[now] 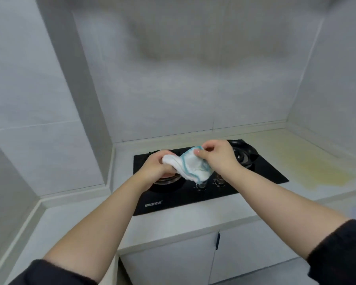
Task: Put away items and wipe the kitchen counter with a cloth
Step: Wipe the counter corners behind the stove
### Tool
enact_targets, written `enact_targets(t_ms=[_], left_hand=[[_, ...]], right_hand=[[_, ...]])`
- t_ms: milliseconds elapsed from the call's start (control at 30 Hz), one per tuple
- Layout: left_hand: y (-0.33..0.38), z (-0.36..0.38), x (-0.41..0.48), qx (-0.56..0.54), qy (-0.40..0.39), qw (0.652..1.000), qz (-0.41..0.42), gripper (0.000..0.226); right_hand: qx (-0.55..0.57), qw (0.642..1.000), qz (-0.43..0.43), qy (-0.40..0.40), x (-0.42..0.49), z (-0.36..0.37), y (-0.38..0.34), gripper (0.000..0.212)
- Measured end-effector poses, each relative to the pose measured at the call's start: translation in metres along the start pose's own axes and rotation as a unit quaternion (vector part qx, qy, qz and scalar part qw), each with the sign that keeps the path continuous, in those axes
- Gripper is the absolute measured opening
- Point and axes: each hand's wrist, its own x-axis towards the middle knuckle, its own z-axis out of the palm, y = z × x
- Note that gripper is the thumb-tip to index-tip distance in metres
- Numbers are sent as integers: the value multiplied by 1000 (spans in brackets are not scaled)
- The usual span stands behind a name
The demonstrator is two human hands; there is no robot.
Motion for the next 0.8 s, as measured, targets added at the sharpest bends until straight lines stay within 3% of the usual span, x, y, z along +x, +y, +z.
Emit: enact_targets(t_ms=[100, 133, 200, 267, 367, 533, 633, 700, 800], left_hand=[[4, 13, 35, 256, -54, 964, 53, 28], [8, 21, 45, 279, -99, 954, 41, 31], [20, 39, 60, 204, -131, 970, 10, 35], [30, 57, 79, 157, -68, 985, 28, 30], [43, 82, 114, 176, 2, 983, 42, 16], [41, 95, 158, 170, 74, 982, 36, 38], [22, 101, 170, 124, 114, 985, -20, 24], [8, 96, 173, 216, 113, 969, -42, 1], [-3, 83, 176, 337, 97, 936, -42, 41]], right_hand=[[-34, 999, -31, 12, 30, -17, 12, 11], [-39, 999, -33, 6, 42, -24, 17, 10], [-65, 997, -35, -10, 64, -37, 25, 10], [-80, 996, -44, -17, 83, -49, 28, 12], [-19, 997, -46, -56, 112, -70, 32, 19], [76, 995, -58, -4, 159, -97, 42, 20], [87, 993, -77, -33, 179, -101, 44, 23], [87, 992, -87, -38, 189, -97, 44, 21], [52, 993, -83, -70, 205, -85, 47, 25]])
